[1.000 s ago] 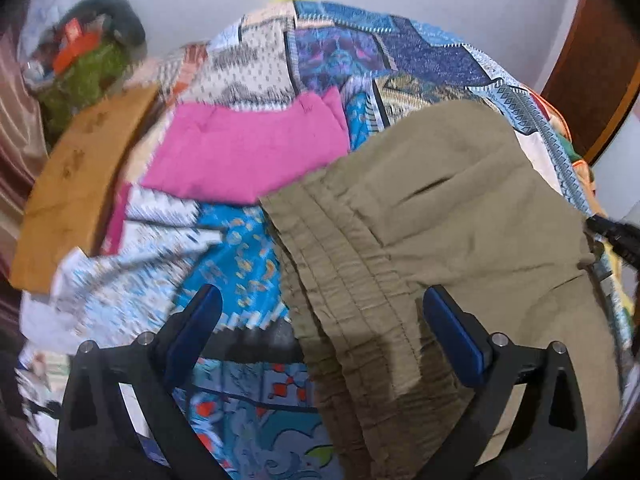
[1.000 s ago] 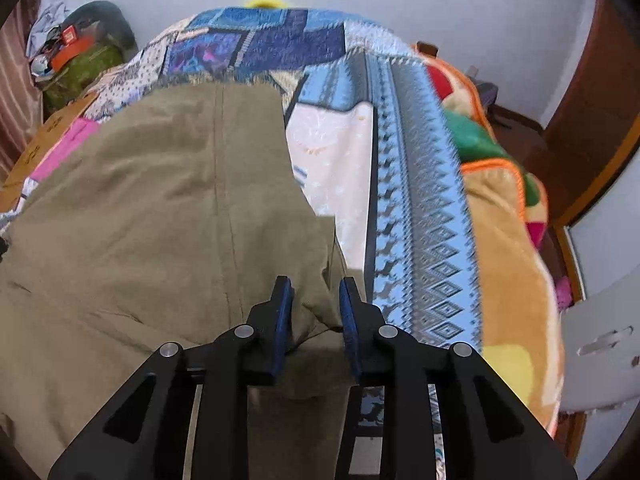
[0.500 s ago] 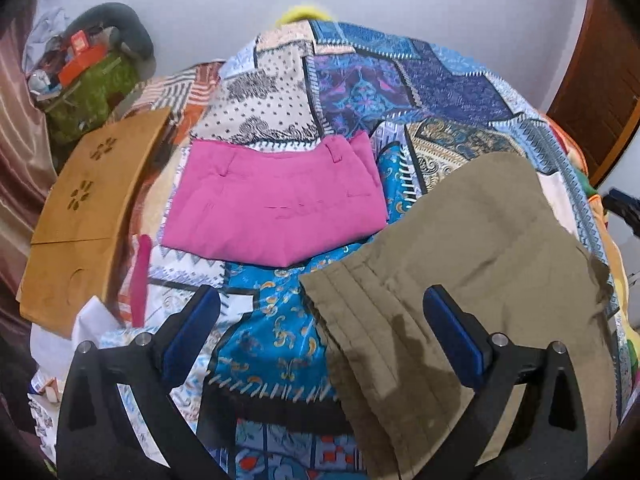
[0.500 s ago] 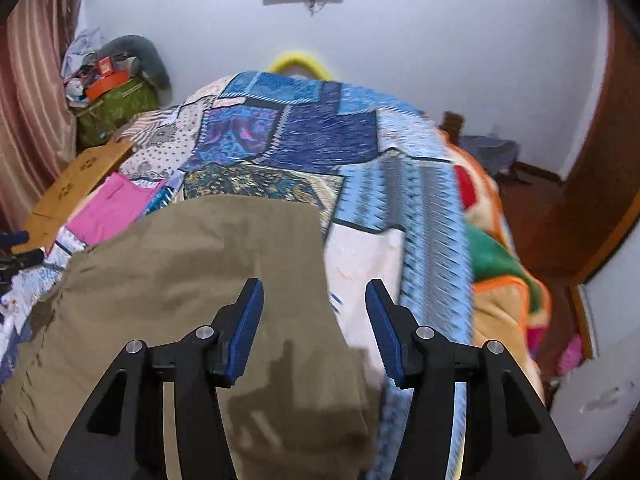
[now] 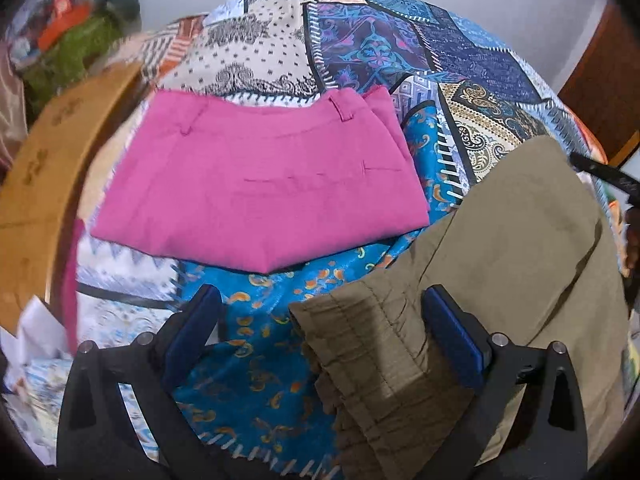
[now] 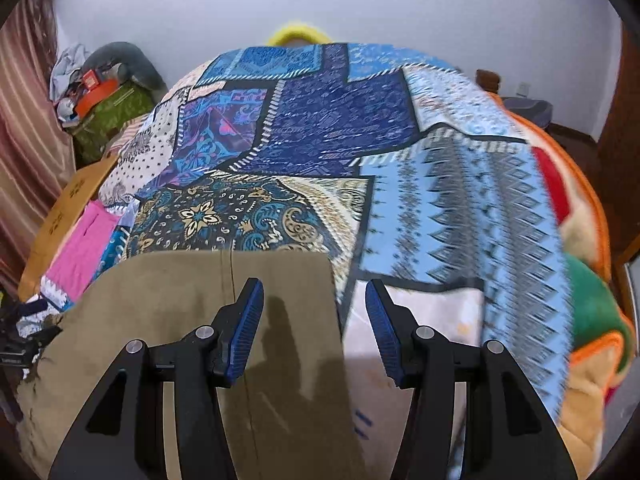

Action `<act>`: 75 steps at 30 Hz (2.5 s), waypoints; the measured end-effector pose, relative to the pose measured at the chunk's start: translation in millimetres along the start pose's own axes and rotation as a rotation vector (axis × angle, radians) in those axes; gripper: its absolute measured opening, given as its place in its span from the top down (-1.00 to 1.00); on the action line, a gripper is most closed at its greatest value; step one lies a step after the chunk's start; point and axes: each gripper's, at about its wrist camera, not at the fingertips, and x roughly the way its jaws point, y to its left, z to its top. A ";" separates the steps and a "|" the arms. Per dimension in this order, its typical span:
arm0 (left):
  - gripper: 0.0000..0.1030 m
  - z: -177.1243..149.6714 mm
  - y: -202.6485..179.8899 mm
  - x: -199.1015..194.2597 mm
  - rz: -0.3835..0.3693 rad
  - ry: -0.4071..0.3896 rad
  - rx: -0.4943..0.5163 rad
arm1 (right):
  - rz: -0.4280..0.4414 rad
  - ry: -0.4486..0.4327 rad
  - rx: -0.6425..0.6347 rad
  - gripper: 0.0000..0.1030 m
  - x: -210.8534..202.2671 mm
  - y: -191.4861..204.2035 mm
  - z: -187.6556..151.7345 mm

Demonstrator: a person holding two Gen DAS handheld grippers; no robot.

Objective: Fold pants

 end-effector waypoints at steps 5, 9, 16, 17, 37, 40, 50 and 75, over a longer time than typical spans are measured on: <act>-0.67 -1.8 -2.9 4.6 -0.060 0.013 0.004 | -0.010 0.045 -0.060 0.29 31.9 11.6 4.2; -0.19 0.3 -5.6 3.9 -0.138 0.028 -0.032 | -0.053 0.038 -0.092 0.70 32.5 22.4 3.8; 0.04 -7.1 -14.8 -21.5 -0.047 -0.044 0.062 | -0.101 -0.005 -0.134 0.79 6.1 30.9 -7.0; 0.06 -5.5 -14.4 -25.7 -0.038 -0.052 0.063 | -0.104 -0.018 -0.134 0.79 1.8 26.2 -3.2; 0.07 25.4 -38.1 -172.1 0.067 -0.313 0.147 | -0.139 -0.336 -0.106 0.79 -166.3 56.2 22.3; 0.07 4.2 -42.4 -182.0 0.068 -0.324 0.171 | -0.114 -0.344 -0.096 0.79 -184.2 56.3 3.8; 0.08 -72.9 -47.8 -208.5 0.031 -0.309 0.194 | -0.069 -0.329 -0.101 0.79 -232.8 68.2 -86.9; 0.06 -207.8 -34.8 -195.1 0.021 -0.091 0.174 | -0.082 -0.089 -0.030 0.60 -247.4 65.2 -240.0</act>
